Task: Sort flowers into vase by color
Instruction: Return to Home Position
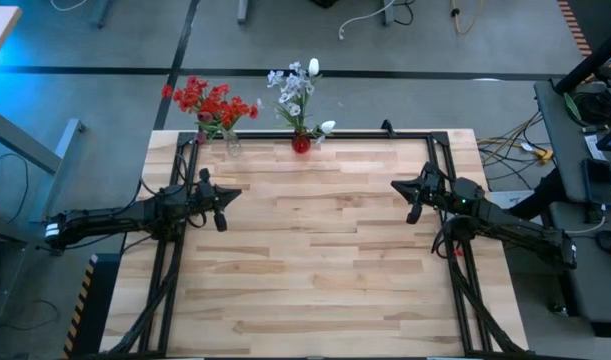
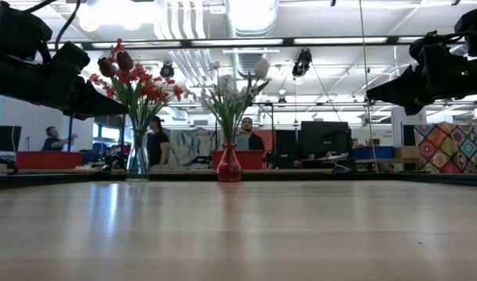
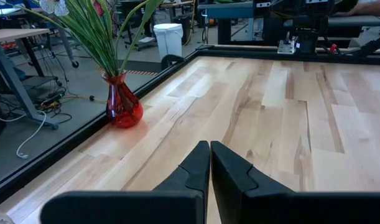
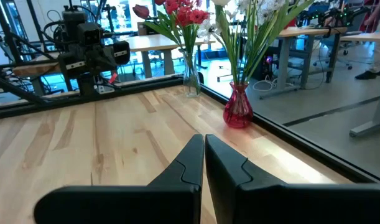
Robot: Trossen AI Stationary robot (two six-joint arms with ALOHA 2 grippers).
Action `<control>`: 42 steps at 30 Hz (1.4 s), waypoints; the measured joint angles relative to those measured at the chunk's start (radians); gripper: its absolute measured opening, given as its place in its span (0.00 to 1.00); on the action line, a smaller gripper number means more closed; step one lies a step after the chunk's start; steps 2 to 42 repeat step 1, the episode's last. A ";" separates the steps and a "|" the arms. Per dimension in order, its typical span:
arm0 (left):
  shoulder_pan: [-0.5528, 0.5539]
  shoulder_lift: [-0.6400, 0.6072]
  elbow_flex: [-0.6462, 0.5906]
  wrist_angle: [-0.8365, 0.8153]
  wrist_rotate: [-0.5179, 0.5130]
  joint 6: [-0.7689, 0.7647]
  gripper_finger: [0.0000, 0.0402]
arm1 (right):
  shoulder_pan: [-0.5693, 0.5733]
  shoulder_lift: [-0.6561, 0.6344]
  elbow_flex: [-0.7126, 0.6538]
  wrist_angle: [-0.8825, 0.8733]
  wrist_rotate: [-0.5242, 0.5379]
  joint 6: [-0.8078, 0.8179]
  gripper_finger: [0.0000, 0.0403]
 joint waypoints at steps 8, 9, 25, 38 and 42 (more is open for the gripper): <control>0.000 0.000 0.000 0.000 0.000 0.000 0.00 | 0.000 0.000 0.000 0.000 0.000 0.001 0.02; 0.000 0.000 0.000 0.000 0.000 0.000 0.00 | 0.000 0.000 0.000 0.000 0.000 0.001 0.02; 0.000 0.000 0.000 0.000 0.000 0.000 0.00 | 0.000 0.000 0.000 0.000 0.000 0.001 0.02; 0.000 0.000 0.000 0.000 0.000 0.000 0.00 | 0.000 0.000 0.000 0.000 0.000 0.001 0.02; 0.000 0.000 0.000 0.000 0.000 0.000 0.00 | 0.000 0.000 0.000 0.000 0.000 0.001 0.02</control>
